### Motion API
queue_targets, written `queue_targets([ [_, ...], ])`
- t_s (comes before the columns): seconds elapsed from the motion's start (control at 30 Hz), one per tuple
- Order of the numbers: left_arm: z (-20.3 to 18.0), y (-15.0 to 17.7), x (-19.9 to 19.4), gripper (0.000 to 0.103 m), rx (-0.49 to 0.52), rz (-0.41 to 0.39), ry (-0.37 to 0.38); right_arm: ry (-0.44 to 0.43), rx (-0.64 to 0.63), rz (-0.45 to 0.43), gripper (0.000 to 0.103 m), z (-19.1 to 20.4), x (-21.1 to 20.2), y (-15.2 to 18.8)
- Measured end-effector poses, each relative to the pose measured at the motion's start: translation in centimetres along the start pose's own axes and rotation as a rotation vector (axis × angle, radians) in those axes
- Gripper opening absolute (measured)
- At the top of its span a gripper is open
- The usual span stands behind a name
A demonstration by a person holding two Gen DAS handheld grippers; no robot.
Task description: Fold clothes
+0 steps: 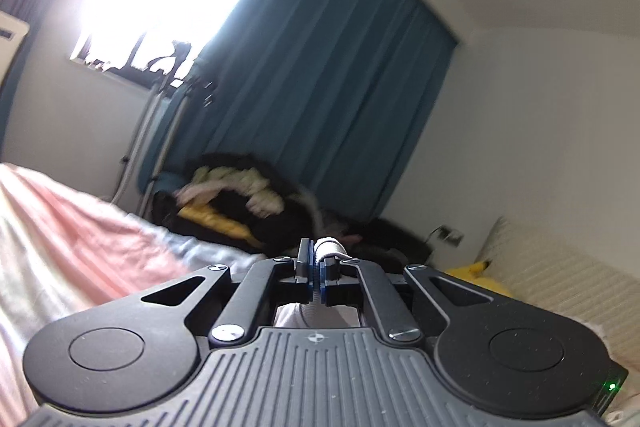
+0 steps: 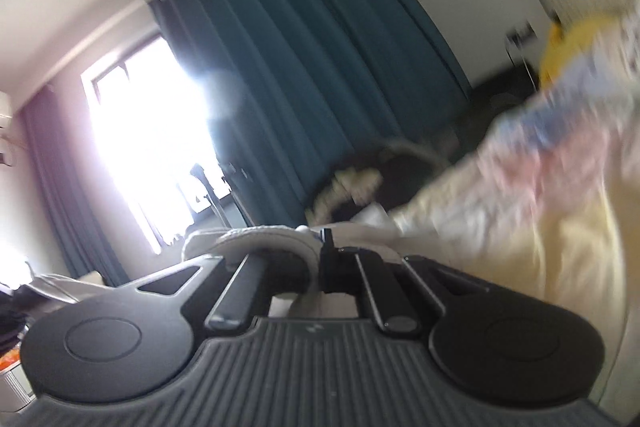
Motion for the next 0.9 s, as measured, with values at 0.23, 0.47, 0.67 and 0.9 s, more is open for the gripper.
queue_targets([
  [0.23, -5.1, -8.7, -2.8, 0.004, 0.035, -0.172, 0.155, -0.117, -0.006, -0.207, 0.005, 5.4, -3.7, -10.4],
  [0.47, -12.4, -19.6, -7.8, 0.004, 0.143, -0.319, 0.274, -0.261, -0.055, -0.394, 0.005, 12.3, -8.6, -20.4],
  [0.67, -17.0, -25.3, -10.2, 0.004, 0.219, -0.398, 0.333, -0.316, 0.004, -0.454, 0.005, 14.5, -9.6, -27.2],
  [0.9, -16.6, -26.7, -9.9, 0.004, 0.181, -0.425, 0.315, -0.331, -0.032, -0.561, 0.005, 17.7, -11.7, -32.8],
])
Point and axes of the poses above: each gripper's, at about its wrist camera, not at the fingertips, and x roughly the way its jaws point, z to its left, y to its underside, the point moved 6 cm from there along x, roughly the way its jaws point, and after that the axes turned 7 degrees about -z, right-handed, at the moved point
